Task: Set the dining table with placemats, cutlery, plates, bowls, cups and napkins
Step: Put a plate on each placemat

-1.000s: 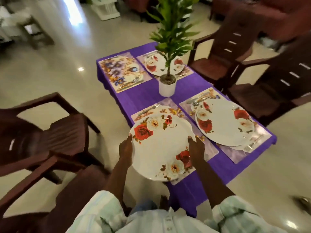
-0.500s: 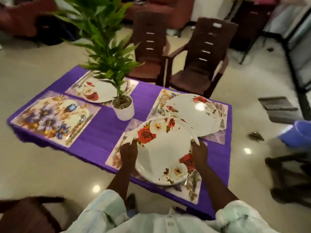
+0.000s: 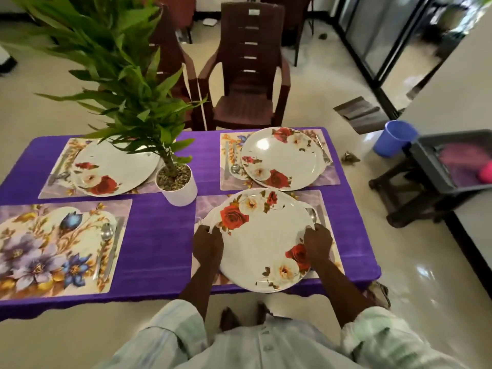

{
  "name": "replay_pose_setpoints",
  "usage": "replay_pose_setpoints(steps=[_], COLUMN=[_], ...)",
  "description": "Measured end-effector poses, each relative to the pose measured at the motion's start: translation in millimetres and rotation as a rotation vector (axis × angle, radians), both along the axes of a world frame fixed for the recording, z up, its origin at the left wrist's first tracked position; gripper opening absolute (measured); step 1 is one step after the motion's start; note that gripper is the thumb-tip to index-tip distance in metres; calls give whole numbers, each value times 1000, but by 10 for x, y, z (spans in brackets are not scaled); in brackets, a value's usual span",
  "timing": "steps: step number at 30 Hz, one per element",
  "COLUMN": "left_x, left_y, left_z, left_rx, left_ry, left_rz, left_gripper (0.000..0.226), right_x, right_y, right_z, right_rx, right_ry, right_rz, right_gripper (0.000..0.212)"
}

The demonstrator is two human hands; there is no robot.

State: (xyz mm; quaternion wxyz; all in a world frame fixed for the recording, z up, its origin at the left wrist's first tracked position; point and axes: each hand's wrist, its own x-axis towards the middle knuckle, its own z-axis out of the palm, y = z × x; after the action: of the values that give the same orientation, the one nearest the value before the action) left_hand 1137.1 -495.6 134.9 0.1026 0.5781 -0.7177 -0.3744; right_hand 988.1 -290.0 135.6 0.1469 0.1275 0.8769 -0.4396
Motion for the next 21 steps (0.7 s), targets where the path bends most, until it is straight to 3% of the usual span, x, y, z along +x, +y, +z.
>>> replay_pose_setpoints(steps=[10, 13, 21], left_x=[-29, -55, -71], left_y=[-50, -84, -101], left_z=[-102, -181, -250], left_rx=[-21, -35, -58], left_ry=[-65, -73, -69], left_rz=[-52, -59, -49], left_gripper=[37, 38, 37], right_x=[-12, -66, -152], right_y=[24, 4, -6], right_z=[-33, -12, -123], right_rx=[25, 26, 131], right_ry=[3, -11, 75], right_rz=[39, 60, 130], right_gripper=[17, 3, 8])
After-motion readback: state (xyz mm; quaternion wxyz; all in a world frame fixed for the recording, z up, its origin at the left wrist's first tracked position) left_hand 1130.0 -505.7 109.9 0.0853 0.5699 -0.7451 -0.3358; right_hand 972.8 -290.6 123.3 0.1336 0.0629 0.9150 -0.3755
